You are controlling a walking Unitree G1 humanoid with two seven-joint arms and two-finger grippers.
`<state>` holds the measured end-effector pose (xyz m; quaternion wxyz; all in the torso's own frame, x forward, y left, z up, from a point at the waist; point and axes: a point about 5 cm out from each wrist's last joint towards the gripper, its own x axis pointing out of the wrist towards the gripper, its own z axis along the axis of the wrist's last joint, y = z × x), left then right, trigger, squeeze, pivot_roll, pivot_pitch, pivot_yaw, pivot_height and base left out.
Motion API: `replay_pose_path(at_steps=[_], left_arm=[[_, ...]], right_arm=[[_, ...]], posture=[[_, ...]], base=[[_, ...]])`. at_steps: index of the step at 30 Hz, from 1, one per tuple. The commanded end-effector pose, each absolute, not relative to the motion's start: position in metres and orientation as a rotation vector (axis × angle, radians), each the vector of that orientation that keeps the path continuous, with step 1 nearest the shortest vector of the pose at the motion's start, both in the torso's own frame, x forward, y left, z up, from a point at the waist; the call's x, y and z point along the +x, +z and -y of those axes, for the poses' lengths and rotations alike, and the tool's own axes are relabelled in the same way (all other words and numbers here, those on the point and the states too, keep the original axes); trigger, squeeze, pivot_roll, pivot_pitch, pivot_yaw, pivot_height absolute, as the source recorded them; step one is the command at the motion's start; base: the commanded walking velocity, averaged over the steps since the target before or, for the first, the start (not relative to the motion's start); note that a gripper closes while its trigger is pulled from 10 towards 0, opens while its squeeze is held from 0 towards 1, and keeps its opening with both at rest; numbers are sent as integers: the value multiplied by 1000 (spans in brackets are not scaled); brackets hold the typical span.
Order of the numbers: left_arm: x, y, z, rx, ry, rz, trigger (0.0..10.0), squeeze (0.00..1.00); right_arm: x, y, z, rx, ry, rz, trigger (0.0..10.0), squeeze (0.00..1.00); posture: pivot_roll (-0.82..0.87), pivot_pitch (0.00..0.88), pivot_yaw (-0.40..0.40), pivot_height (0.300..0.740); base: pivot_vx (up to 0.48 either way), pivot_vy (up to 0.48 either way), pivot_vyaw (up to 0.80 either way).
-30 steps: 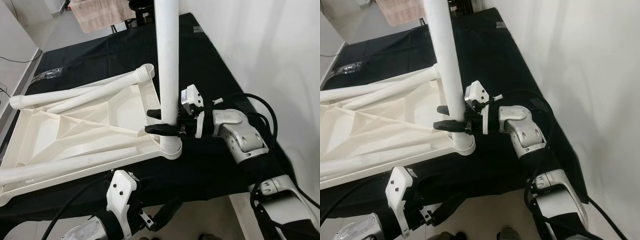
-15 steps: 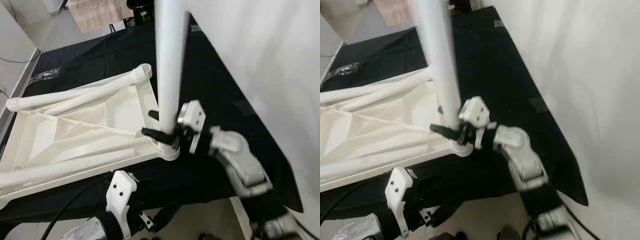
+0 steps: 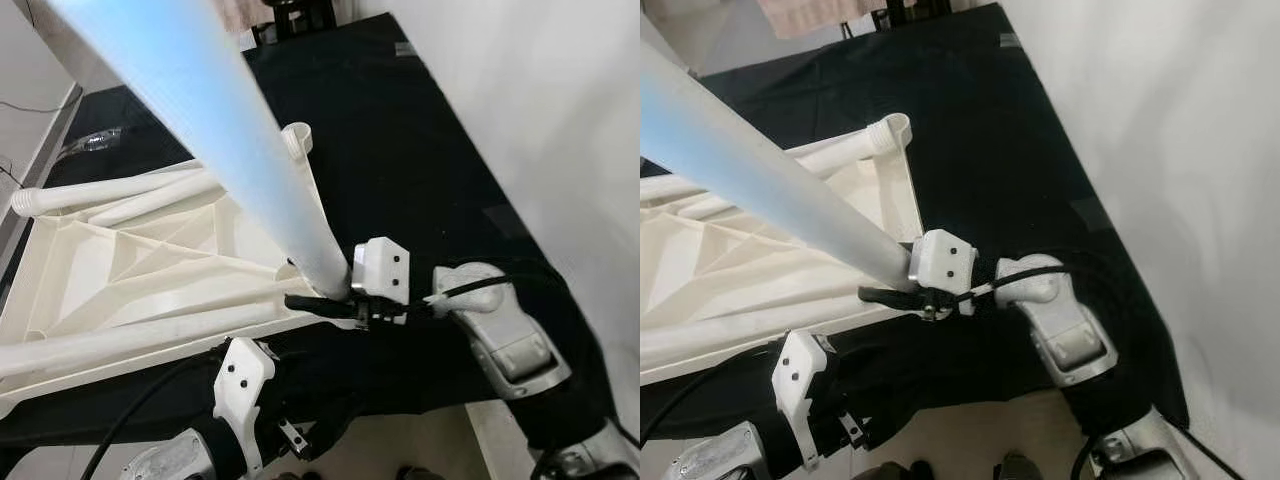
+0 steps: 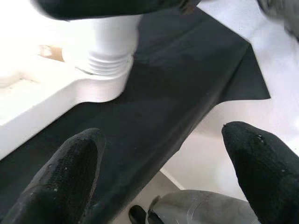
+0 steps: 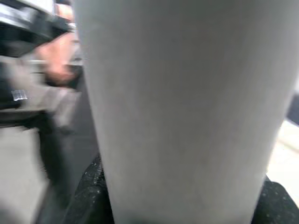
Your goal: Building children table
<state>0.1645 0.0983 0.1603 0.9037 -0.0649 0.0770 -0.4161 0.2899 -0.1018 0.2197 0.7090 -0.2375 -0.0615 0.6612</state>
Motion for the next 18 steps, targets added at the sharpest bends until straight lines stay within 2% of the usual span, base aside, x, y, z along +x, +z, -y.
replay_pose_path(at_steps=[1,9,18], left_arm=[[163,157,-102,-125,-844,-184,10000,0],[167,166,-107,-95,-792,-144,10000,0],[162,170,-113,-48,-761,-141,10000,0]], right_arm=[[290,189,110,-406,1608,-81,10000,0],[313,206,101,-298,1757,-22,10000,0],[318,206,94,-350,1866,-54,10000,0]], posture=[[14,243,135,740],[60,274,134,740],[94,299,144,740]], base=[[0,0,0],[0,0,0],[0,0,0]])
